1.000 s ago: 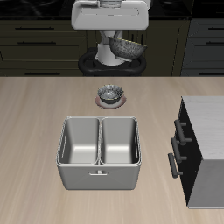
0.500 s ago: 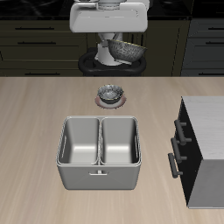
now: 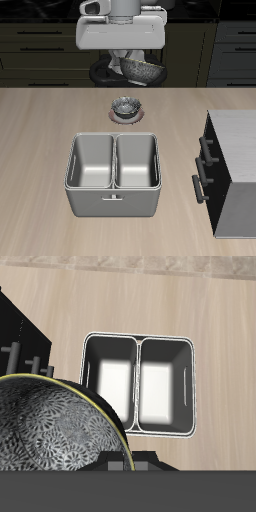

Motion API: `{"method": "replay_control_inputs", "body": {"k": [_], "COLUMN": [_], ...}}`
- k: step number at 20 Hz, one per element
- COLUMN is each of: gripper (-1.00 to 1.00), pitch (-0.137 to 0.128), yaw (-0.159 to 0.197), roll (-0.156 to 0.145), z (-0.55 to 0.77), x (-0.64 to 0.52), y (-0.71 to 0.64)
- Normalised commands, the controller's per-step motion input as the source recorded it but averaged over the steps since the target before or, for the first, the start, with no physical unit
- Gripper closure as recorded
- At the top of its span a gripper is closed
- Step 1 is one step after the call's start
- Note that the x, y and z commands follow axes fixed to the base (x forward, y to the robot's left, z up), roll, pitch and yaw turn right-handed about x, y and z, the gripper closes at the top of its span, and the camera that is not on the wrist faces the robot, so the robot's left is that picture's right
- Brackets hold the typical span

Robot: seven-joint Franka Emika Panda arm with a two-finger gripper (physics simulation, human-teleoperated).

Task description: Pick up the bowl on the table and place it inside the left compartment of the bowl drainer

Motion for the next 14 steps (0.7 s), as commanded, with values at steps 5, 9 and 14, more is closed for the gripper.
{"method": "replay_control_inputs", "body": {"k": [5,9,14], "gripper": [1.00,1.00,1.00], "pitch": [0.027,0.025,0.013], "yaw": [0.006,0.011,-0.014], "roll": [0.000,0.008,0.014], "z": [-0.24,-0.18,-0.11], "x": [0.08,0.05,0.01], "y": [0.05,0.00,-0.12]}}
